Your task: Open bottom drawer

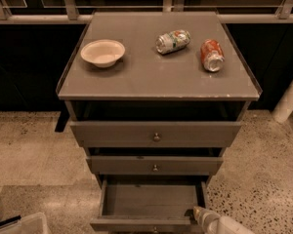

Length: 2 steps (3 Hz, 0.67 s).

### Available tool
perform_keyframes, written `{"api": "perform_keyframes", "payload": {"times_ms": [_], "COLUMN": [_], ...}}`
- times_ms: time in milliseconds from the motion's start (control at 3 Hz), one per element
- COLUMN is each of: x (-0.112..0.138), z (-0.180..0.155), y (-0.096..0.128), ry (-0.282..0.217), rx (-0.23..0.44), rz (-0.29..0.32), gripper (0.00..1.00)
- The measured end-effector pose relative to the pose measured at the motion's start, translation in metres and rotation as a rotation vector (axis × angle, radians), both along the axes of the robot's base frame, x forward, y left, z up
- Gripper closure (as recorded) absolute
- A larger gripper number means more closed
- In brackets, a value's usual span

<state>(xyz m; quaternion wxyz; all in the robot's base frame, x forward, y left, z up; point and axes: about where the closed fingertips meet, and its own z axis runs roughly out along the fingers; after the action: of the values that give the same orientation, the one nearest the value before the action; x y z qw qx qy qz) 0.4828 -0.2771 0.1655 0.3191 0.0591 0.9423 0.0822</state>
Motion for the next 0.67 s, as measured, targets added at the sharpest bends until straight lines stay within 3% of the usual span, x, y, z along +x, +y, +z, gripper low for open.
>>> {"api": "perform_keyframes", "payload": {"times_ms": [333,667], "x": [-0.013,-0.016], "z": [0.009,0.044], "y": [0.011,0.014], "ry": [-0.041,-0.181], "rx": [0.038,0.047], "rz": [0.042,0.078], "gripper": [1.00,1.00]}}
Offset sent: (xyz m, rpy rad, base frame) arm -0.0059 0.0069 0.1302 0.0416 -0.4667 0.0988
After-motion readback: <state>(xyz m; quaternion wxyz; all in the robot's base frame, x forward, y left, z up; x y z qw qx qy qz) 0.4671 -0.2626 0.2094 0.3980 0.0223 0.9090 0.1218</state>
